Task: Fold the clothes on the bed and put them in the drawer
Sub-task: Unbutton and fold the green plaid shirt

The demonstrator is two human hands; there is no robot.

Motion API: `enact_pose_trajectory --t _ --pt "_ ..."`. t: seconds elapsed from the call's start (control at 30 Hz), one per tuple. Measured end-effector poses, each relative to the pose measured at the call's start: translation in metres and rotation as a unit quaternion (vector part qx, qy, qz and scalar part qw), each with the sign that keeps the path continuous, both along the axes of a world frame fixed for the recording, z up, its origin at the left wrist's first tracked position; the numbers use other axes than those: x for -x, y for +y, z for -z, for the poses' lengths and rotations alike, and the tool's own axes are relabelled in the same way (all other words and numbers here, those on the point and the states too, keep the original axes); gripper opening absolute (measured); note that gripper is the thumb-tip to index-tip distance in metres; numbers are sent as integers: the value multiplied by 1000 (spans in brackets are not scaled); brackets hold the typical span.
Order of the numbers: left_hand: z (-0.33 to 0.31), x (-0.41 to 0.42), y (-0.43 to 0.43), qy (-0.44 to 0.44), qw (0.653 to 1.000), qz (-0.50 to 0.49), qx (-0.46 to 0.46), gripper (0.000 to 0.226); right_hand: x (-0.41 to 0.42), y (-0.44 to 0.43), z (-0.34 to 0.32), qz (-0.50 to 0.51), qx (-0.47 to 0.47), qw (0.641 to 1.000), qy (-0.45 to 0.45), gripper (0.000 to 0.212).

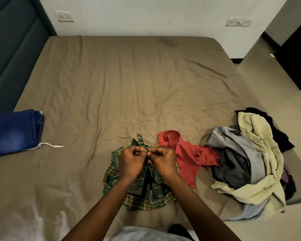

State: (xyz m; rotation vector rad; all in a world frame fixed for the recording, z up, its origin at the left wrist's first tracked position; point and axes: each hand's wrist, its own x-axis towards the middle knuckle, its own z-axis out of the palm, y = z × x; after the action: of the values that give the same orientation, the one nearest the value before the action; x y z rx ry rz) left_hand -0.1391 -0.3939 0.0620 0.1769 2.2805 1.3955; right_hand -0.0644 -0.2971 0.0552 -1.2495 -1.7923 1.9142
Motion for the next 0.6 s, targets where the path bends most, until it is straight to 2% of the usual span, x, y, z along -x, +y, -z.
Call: enact_pose_trajectory --t 0.1,0.2,0.27,0.3,0.37,0.43,0.53,0.6 --pt "4 3 -2 -96 994 22 -52 12 -6 6 -1 -36 -97 994 -19 13" --pt "-2 6 -7 -226 962 45 -146 25 -9 16 -6 -77 -172 980 -70 19" --pt "-5 8 -10 -239 956 68 -157 30 -9 19 -12 -125 -214 964 -96 22" --pt "-5 9 -12 -234 956 81 -156 31 -8 20 -15 -156 -252 949 -107 17" --pt "-5 10 -14 -220 958 92 -156 27 -4 21 -19 -222 -349 901 -131 11" --pt "-4 7 -16 -209 960 91 -164 22 -1 20 -23 -266 -406 861 -152 14" --pt "1 1 -18 -196 960 85 -182 22 1 20 -25 -273 -402 859 -161 10" --pt "7 -2 -17 -219 954 62 -193 20 3 19 -22 -255 -417 858 -158 12"
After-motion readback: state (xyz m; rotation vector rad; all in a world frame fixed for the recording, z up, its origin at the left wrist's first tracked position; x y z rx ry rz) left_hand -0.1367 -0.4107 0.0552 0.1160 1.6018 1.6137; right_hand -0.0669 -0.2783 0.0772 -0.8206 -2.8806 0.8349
